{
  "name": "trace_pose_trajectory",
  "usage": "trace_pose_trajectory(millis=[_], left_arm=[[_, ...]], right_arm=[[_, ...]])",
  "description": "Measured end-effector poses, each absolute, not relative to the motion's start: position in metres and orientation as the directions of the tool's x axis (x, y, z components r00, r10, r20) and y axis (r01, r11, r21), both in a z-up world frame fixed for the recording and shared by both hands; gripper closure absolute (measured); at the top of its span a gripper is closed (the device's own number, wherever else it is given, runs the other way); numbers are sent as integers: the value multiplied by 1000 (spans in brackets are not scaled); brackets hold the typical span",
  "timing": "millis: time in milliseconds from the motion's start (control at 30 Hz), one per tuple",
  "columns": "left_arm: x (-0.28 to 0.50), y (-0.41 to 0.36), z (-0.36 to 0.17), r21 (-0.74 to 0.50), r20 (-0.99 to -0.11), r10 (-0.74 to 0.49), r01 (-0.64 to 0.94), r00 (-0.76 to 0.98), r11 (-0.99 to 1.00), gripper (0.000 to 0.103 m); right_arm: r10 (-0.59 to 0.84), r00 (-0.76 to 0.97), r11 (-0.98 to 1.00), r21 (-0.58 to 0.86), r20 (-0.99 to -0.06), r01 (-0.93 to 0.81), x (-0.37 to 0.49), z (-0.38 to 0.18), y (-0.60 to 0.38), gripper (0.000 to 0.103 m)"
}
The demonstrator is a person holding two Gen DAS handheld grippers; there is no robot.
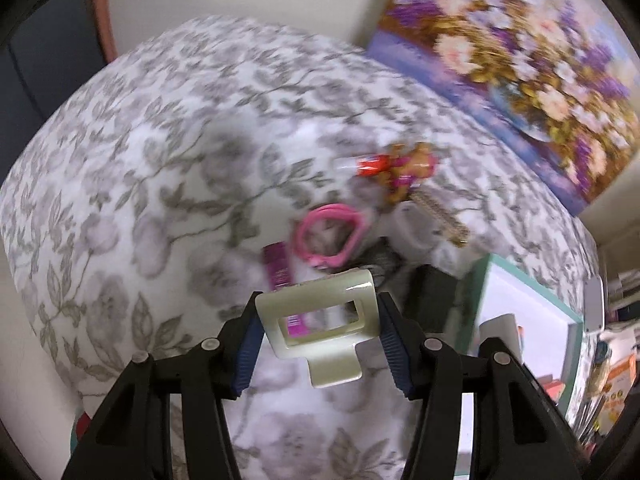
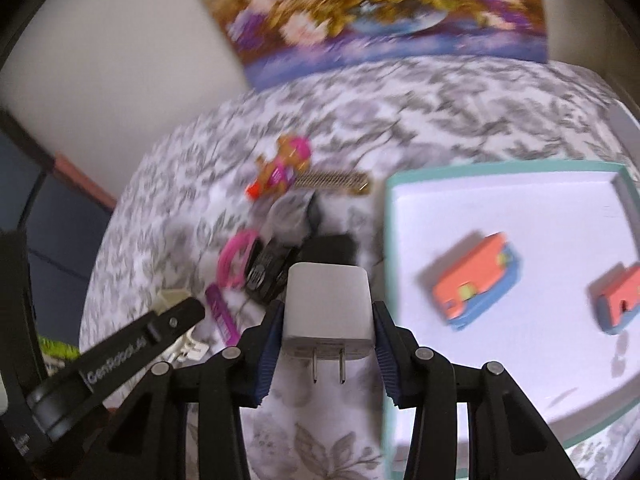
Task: Organize rigid objects
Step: 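Lower the cream stand and white charger into the tray and open both grippers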
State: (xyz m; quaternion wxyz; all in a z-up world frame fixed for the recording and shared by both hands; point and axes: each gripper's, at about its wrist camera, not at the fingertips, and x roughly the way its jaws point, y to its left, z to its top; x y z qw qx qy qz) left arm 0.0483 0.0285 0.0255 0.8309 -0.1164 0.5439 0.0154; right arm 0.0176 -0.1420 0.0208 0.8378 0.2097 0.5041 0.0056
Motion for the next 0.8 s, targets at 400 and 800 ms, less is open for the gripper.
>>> trace_pose_trajectory(millis=[400,800], left_arm=[[49,-96,53,-119,-896,-170,148,410,982,47],[58,-193,28,-62,-899,-207,355,386,933,46]], right_arm=[[46,480,820,307,-876,483,3,24,-260,57],[-118,426,735,209,-897,645,-17,19,-347,57]])
